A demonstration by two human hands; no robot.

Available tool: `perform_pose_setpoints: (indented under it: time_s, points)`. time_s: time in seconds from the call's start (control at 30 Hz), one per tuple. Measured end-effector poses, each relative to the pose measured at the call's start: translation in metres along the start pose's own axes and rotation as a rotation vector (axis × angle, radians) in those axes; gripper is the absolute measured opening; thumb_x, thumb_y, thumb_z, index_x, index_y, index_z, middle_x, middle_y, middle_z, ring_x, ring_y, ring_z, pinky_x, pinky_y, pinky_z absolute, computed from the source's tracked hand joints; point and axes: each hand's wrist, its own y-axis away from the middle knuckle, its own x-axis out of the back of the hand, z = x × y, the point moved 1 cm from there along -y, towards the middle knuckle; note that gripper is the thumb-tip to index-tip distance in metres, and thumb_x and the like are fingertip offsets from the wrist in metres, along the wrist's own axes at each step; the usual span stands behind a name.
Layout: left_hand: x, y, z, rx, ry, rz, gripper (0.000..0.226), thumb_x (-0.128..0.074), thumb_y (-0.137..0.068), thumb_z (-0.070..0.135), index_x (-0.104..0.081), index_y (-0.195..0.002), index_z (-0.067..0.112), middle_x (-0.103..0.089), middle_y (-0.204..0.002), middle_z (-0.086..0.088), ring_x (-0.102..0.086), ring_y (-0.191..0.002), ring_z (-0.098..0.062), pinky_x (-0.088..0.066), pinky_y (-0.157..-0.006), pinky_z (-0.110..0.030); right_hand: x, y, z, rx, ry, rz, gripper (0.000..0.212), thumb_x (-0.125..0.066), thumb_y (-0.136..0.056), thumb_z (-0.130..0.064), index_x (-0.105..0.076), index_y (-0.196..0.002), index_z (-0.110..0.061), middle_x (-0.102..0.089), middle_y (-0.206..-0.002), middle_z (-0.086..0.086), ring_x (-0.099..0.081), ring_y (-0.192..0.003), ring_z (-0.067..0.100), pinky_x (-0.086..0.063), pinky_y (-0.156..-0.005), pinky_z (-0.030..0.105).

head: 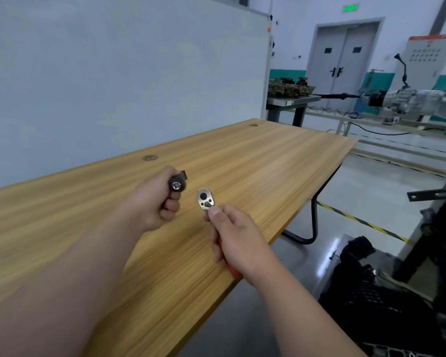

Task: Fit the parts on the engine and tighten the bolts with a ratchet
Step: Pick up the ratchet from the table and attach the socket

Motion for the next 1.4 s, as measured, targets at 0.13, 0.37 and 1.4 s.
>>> perform_pose_setpoints:
  time_s: [0.13,0.37,1.4]
  points:
    - [-0.032,0.007,-0.021,0.084,0.074,-0.072,0.032,-0.046,-0.093,0.038,-0.043,-0.066,0.021,-0.032,-0.045,0.007,-0.023,-0.030,-0.007,-0.015,-0.032,-0.008,0.017,0.014,0.004,0.052,0.064,0.043,0.029,-0.042,-0.100,-0.039,-0.060,-0.083,-0.023,-0.043,-0.052,-0.009,-0.042,-0.050,0.017,-0.038,-0.051,0.030]
    - [-0.049,0.020,-0.029,0.054,0.004,-0.064,0.038,-0.050,-0.094,0.042,-0.045,-0.064,0.020,-0.037,-0.047,0.005,-0.027,-0.032,-0.008,-0.017,-0.030,-0.012,0.032,0.027,0.007,0.093,0.317,0.052,0.040,-0.046,-0.095,-0.046,-0.058,-0.075,-0.013,-0.039,-0.048,-0.013,-0.034,-0.046,0.004,-0.031,-0.052,0.028]
    - [-0.068,0.037,-0.040,0.217,0.089,-0.290,0.033,-0.049,-0.096,0.038,-0.047,-0.072,0.015,-0.031,-0.059,0.006,-0.025,-0.035,-0.006,-0.018,-0.028,-0.014,0.054,0.033,-0.014,0.021,0.059,-0.007,0.039,-0.046,-0.094,-0.041,-0.063,-0.070,-0.015,-0.040,-0.048,-0.002,-0.035,-0.044,0.015,-0.032,-0.050,0.028]
